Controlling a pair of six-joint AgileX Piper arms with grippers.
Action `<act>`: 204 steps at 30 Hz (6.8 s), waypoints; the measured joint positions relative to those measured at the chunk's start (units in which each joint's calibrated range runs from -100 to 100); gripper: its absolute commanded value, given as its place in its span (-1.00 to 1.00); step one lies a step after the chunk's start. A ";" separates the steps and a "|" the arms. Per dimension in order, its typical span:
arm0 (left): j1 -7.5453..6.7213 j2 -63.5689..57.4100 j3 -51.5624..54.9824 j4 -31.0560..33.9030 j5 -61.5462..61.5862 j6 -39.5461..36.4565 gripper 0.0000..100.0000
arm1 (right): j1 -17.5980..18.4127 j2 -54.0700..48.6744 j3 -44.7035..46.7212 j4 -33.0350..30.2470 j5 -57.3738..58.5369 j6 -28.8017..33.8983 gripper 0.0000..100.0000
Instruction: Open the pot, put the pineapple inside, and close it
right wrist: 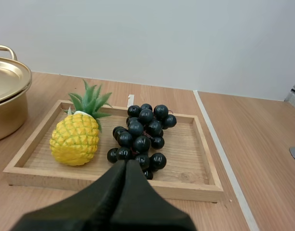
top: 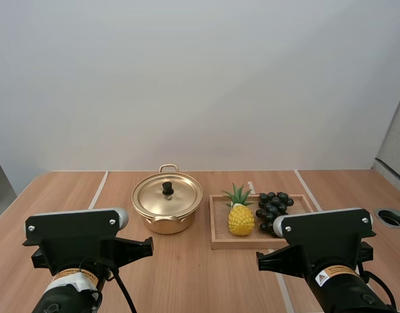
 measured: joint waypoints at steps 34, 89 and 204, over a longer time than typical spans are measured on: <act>0.00 0.00 -5.31 1.70 6.78 -3.65 1.00 | 0.06 0.00 0.00 -7.77 0.31 6.70 1.00; -1.06 54.69 -99.27 -16.17 51.07 30.09 1.00 | 0.06 18.71 -53.00 4.46 17.32 -1.99 1.00; -1.14 110.71 -81.02 -27.22 58.61 59.74 -1.00 | -5.74 18.71 -53.00 7.82 28.57 -7.85 1.00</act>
